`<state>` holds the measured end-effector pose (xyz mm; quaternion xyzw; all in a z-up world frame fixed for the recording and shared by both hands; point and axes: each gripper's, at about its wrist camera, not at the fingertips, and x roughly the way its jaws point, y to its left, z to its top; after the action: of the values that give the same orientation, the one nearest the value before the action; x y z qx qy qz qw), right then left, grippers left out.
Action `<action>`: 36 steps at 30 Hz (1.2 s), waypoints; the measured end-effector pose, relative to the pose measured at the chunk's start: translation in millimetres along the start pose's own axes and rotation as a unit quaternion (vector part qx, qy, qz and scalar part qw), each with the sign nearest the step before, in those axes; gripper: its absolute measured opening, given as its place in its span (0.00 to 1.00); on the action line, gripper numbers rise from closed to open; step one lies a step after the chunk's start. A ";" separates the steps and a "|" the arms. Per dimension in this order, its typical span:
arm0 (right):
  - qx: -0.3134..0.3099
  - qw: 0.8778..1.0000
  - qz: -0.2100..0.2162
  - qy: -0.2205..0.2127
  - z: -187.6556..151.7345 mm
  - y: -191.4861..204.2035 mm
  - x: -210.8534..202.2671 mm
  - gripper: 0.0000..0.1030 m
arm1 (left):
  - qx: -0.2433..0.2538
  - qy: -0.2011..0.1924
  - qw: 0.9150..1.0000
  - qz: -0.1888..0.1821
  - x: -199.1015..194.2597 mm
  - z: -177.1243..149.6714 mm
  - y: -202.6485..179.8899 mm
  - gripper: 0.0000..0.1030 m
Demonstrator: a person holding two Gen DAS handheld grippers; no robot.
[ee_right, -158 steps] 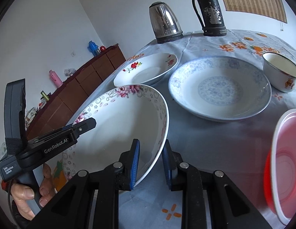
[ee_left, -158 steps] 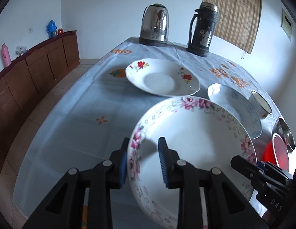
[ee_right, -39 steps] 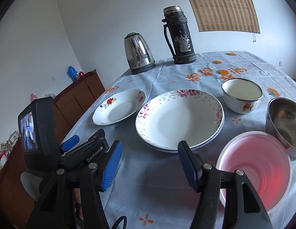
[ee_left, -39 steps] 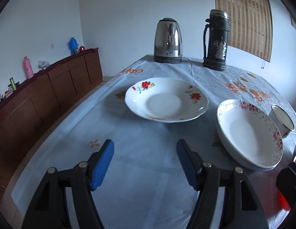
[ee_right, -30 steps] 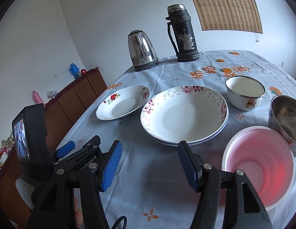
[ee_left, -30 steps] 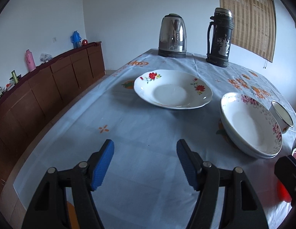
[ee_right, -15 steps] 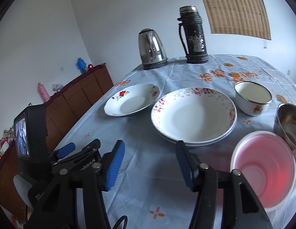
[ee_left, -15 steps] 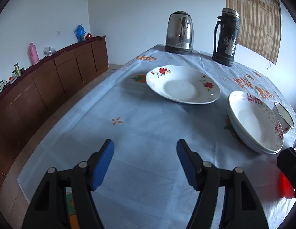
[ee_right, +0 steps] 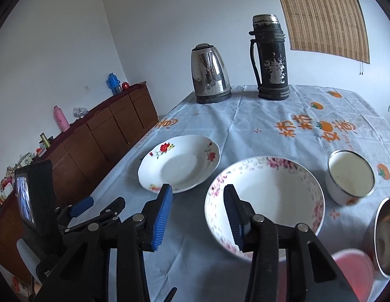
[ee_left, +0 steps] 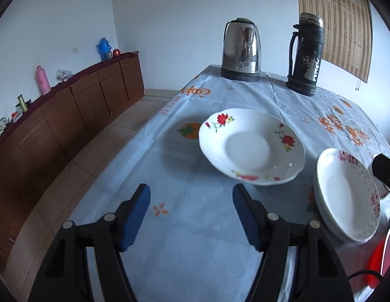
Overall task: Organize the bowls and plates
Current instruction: 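Move the right gripper to the rim of the red-flower plate, then close the right gripper on the red-flower plate rim and lift it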
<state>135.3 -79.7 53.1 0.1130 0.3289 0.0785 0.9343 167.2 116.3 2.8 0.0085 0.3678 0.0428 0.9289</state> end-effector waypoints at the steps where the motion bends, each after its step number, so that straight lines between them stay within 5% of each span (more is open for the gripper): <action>1: 0.007 1.000 -0.002 -0.002 5.4 -2.4 5.5 0.44 | 0.001 0.000 1.000 0.005 3.0 2.2 -1.1 0.67; 6: 0.042 0.999 -0.019 -0.008 22.8 -10.9 34.8 0.44 | -0.008 0.018 1.000 -0.001 29.1 22.2 -3.4 0.67; 19: 0.092 0.992 -0.037 0.073 50.0 -33.8 130.5 0.44 | -0.030 0.047 0.998 0.010 95.3 69.5 -2.0 0.67; 27: 0.104 0.985 -0.053 0.127 58.5 -39.9 167.7 0.44 | -0.040 0.074 0.996 0.004 118.6 70.9 1.6 0.67; 36: 0.112 0.983 -0.053 0.138 59.7 -40.2 184.0 0.45 | -0.040 0.076 0.996 -0.016 119.7 72.9 1.6 0.67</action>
<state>317.8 -87.3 -22.0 0.1871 0.4668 0.0062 0.8643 303.8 129.3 -25.7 -0.0378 0.4354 0.0435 0.8984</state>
